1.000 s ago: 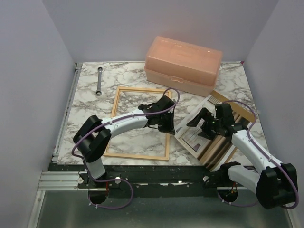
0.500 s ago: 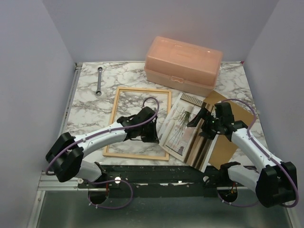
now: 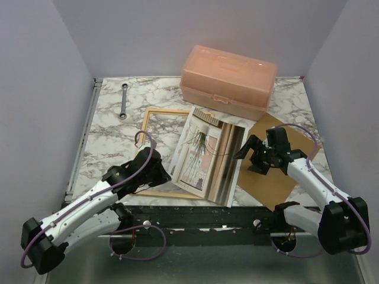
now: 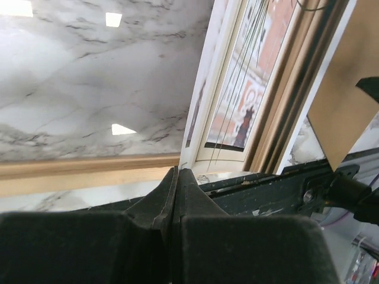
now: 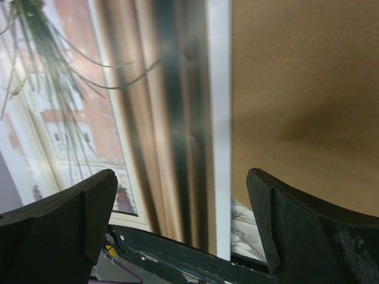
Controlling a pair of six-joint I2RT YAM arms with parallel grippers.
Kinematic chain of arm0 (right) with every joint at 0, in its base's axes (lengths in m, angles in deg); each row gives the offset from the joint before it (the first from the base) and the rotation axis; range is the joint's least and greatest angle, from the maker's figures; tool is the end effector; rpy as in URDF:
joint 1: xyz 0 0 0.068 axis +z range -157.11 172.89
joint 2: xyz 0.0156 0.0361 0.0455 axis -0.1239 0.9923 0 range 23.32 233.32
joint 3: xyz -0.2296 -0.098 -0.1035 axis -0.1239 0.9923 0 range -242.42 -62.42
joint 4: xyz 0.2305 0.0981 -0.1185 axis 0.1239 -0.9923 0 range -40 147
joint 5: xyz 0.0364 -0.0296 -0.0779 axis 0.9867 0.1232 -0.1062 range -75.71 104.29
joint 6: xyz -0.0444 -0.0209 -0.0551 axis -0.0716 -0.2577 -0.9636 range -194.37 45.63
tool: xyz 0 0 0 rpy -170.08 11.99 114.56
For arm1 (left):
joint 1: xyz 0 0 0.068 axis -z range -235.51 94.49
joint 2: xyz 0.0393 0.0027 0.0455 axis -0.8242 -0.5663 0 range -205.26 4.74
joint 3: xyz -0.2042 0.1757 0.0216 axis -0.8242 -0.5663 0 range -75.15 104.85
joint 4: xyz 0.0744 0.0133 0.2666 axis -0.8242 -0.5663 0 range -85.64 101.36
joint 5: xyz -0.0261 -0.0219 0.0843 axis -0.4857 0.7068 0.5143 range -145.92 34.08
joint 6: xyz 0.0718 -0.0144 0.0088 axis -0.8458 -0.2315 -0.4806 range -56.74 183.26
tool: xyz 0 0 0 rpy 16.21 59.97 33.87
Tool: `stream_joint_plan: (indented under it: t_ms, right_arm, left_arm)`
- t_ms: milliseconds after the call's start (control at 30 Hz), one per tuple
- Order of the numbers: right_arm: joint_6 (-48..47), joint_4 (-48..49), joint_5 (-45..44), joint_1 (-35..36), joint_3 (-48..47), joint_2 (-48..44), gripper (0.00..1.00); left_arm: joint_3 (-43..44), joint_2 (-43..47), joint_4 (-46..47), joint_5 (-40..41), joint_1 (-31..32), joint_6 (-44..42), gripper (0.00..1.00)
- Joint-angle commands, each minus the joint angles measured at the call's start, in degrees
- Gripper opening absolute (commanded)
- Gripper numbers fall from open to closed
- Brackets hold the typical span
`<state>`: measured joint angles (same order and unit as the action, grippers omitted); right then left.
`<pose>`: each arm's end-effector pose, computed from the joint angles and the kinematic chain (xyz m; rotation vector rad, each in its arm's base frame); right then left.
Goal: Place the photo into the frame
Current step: Move the photo to the photo frame, then turn over the photo from the photo frame.
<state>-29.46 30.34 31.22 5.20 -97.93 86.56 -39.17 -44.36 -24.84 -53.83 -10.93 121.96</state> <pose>0.2299 0.0685 0.1700 0.6184 2.5642 0.7494 0.1481 -0.1428 0.2073 -0.3345 2.5588 -0.7209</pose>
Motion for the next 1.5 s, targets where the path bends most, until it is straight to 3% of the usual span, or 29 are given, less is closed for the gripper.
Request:
stream_joint_plan:
  t_ms: [0,133,167,300,400,567,800,1167,1367,1467]
  right_arm:
    - [-0.69,-0.43,-1.16,0.16,1.49,1.1,1.0]
    - [-0.79,0.65,0.22,0.17,2.07,1.87,1.0]
    - [-0.86,0.94,0.55,0.2,2.14,1.92,1.0]
    - [-1.1,2.44,2.67,0.2,2.32,2.81,1.0]
    - [-1.56,4.72,5.31,0.2,3.04,3.39,1.0]
    - [-1.4,10.03,10.86,0.25,4.73,5.1,1.0]
    - [0.51,18.34,16.71,0.24,6.06,10.05,0.94]
    - [3.52,30.87,23.42,0.64,7.34,21.12,0.67]
    - [5.97,35.98,25.26,2.89,7.48,24.49,0.55]
    - [6.82,37.34,24.92,4.05,7.47,25.46,0.43]
  left_arm:
    - [-1.27,9.54,-11.4,9.45,-0.43,6.4,0.0]
    - [-1.06,14.37,-14.85,11.35,-0.46,5.99,0.0]
    - [-0.53,14.39,-15.51,11.44,-0.52,5.56,0.09]
    - [2.45,12.24,-18.17,12.12,-0.49,3.6,0.63]
    - [4.62,10.23,-19.79,13.24,-0.47,2.53,0.82]
    - [6.58,8.81,-19.23,13.12,-0.47,0.46,0.86]
    - [2.95,8.49,-8.37,3.63,-0.54,-3.56,0.86]
    - [-1.15,0.88,12.58,-14.12,-0.54,-1.23,0.86]
    - [-0.16,-3.69,15.72,-17.28,-0.55,-1.34,0.86]
    - [-0.28,-4.62,16.2,-17.87,-0.54,-1.45,0.86]
